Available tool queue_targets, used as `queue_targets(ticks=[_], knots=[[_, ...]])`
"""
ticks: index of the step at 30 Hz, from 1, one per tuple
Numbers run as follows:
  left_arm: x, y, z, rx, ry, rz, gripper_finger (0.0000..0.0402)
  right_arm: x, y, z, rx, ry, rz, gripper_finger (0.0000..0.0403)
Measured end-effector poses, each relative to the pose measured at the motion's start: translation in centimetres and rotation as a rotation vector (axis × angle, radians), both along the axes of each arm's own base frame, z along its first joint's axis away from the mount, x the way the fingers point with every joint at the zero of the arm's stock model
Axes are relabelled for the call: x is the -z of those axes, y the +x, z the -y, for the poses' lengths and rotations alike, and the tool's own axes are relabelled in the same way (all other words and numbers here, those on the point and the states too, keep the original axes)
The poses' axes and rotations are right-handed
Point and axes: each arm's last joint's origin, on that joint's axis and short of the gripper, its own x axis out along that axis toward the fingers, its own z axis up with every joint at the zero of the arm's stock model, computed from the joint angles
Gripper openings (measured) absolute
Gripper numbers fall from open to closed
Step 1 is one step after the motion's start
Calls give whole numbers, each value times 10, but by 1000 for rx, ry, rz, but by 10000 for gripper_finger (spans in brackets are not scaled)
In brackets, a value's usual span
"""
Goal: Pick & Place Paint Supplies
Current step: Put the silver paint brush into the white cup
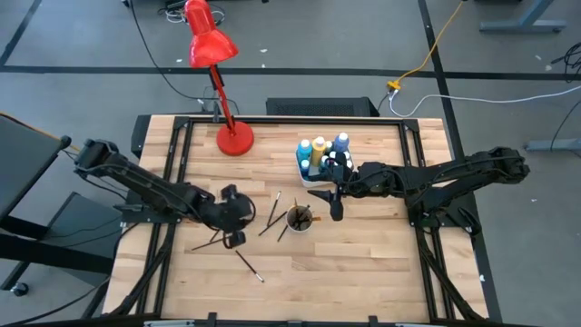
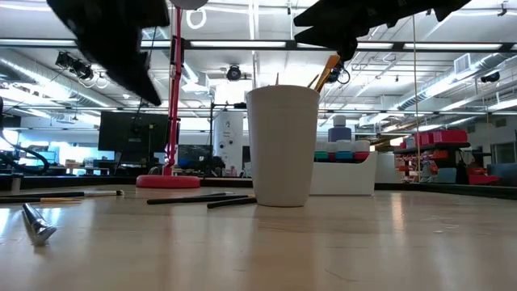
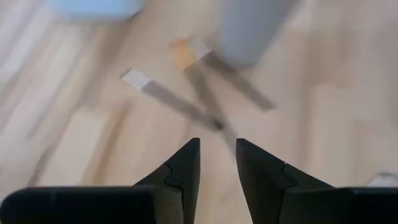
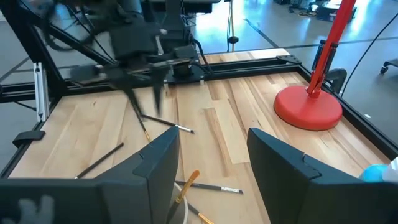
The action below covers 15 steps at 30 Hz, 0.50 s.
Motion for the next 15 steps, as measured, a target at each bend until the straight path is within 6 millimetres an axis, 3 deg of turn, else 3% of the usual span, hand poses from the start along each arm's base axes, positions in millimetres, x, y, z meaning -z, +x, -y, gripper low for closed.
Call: queue_targets(ticks=[8,11,15], knots=[[16,-19,-23,-442,-21,-115,111,0,0,0,0,0,4,194],[30,-22,-30,-494,-69,-143,111,0,0,0,0,0,5,194],[53,-24,-36,-439,-159,-144,111,0,0,0,0,0,5,194]])
